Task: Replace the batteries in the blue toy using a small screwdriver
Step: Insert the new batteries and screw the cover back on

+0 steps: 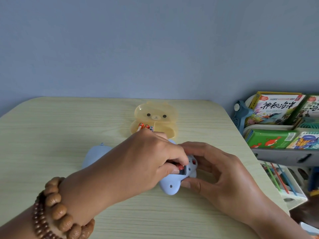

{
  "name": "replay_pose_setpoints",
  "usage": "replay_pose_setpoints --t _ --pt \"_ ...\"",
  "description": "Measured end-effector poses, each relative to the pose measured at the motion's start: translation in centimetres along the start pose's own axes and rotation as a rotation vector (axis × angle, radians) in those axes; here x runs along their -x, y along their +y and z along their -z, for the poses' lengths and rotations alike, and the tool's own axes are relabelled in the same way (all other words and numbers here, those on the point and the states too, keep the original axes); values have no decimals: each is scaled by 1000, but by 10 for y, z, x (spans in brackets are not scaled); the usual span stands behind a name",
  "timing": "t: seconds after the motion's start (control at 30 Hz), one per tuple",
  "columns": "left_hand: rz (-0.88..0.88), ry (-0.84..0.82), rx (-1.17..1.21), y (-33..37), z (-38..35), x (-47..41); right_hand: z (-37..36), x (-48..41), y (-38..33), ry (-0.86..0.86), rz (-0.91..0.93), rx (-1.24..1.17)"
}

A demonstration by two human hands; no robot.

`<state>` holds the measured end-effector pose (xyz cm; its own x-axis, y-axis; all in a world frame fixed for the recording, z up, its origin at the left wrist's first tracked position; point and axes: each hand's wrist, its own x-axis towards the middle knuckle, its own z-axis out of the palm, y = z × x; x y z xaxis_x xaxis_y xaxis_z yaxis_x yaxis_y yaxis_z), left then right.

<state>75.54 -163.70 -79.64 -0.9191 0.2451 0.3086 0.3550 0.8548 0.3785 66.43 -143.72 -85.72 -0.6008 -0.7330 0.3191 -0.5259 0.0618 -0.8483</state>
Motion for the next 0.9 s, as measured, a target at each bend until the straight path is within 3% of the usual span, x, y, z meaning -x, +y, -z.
replay_pose_setpoints --t 0.47,0.73,0.83,0.9 --pt "-15 2 -35 -4 0 5 -1 1 -2 7 -37 -3" --pt "288 -25 79 -10 4 27 3 1 -3 -54 -123 -67" --pt "310 12 106 -10 -1 27 5 -3 -14 -133 -236 -270" --pt "315 28 124 -12 -4 27 3 -7 -18 -76 -279 -319"
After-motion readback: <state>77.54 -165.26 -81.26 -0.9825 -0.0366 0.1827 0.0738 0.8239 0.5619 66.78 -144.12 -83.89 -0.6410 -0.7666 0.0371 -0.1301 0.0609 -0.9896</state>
